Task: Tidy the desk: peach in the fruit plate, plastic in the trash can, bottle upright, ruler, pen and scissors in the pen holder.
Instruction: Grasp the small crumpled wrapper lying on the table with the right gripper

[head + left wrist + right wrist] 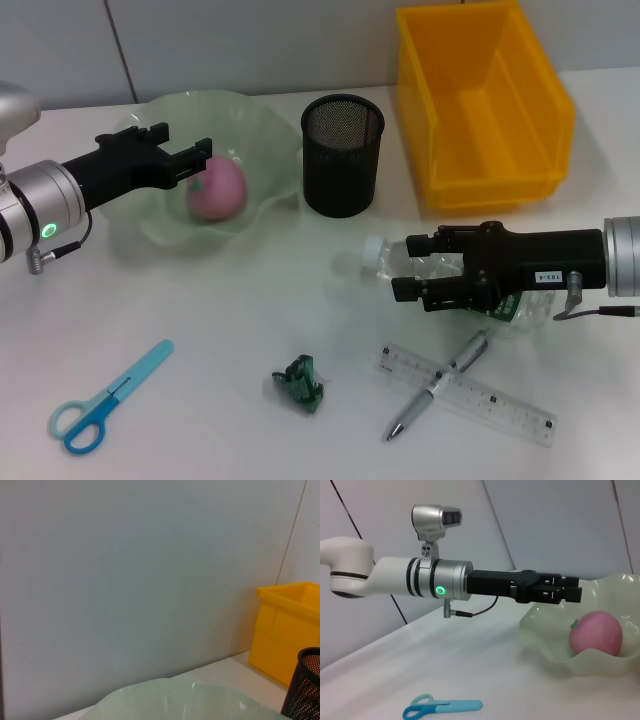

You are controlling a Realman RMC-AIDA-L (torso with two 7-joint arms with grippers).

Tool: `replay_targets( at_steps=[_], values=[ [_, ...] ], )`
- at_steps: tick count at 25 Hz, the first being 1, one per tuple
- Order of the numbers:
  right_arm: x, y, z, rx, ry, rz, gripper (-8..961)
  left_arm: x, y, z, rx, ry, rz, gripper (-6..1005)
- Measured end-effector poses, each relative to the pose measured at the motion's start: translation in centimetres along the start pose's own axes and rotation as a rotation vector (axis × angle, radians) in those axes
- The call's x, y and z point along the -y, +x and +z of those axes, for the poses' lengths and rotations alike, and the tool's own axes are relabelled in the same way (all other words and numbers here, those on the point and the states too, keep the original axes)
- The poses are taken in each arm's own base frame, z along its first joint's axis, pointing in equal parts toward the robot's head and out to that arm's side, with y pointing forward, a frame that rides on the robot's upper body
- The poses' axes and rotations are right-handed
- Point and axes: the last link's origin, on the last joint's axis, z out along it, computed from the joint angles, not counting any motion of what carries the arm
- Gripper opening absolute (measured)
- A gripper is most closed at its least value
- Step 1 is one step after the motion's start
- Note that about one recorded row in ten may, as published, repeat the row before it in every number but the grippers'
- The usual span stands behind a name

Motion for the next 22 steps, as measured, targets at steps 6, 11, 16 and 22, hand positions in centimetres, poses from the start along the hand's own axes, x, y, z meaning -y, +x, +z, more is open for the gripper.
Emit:
replay_targets(
  at_steps=[6, 11, 16, 22],
  values=[
    [0.0, 0.0, 0.0, 0.000, 0.000, 0.000, 779, -0.3, 0.7, -0.2, -0.024, -0.037, -0.017, 698],
    [0.0, -0.1, 0.0, 0.000, 0.000, -0.003, 779, -0.8, 2.3, -2.2, -0.065, -0.186, -0.096, 709],
    [0.3, -0.8, 0.2, -0.001, -0.001, -0.022, 779, -1.7, 3.7, -6.3, -0.120, -0.371, -0.098, 719],
    [0.6, -1.7, 0.4, -0.017, -0.013, -0.041, 779, -3.0, 3.3, -9.6, -0.100, -0.511, -0.030, 771]
  ],
)
